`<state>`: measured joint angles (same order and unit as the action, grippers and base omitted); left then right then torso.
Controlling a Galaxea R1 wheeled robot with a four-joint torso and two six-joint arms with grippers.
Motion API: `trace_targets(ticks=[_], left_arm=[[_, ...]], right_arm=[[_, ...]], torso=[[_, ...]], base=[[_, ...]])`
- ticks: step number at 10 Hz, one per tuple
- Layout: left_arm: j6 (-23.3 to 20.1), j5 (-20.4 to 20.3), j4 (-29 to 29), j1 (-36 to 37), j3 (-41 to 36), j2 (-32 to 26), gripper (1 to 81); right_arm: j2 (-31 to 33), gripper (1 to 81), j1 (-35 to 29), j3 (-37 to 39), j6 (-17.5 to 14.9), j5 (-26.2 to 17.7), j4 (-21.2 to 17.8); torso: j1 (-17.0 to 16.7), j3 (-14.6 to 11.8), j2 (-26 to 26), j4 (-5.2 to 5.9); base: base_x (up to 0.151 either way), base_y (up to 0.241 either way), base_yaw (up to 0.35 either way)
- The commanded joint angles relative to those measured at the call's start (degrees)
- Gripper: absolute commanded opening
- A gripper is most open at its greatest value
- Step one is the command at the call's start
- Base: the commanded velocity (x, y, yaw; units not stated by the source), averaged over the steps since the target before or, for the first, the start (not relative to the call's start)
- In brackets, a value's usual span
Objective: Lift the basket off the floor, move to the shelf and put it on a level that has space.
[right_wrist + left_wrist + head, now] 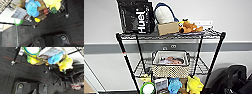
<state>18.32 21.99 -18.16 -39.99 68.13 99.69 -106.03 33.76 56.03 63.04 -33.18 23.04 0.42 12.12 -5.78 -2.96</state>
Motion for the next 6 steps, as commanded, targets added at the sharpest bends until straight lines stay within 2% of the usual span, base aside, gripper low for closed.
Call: trace_targets(ticks=[1,4,6], left_arm=[[0.1,-9.8,5.4,-12.3,6.0,5.4,81.1],[-0.3,-14.5,7.3,-21.1,12.2,11.1,81.1],[-0.3,-17.0,9.6,-24.3,13.3,13.5,81.1]], right_arm=[[-6.3,81.1,8.9,6.1,-0.4,-0.3,2.8],[-9.5,81.1,16.8,11.5,-0.3,2.9,7.3],[-10.6,81.1,22.9,15.0,-0.5,9.0,10.6]], torso=[[0.0,0.0,0.0,0.00],[0.0,0.0,0.0,0.00],[0.0,0.0,-0.1,0.00]], base=[[0.000,0.000,0.000],[0.000,0.000,0.000],[0.000,0.000,0.000]])
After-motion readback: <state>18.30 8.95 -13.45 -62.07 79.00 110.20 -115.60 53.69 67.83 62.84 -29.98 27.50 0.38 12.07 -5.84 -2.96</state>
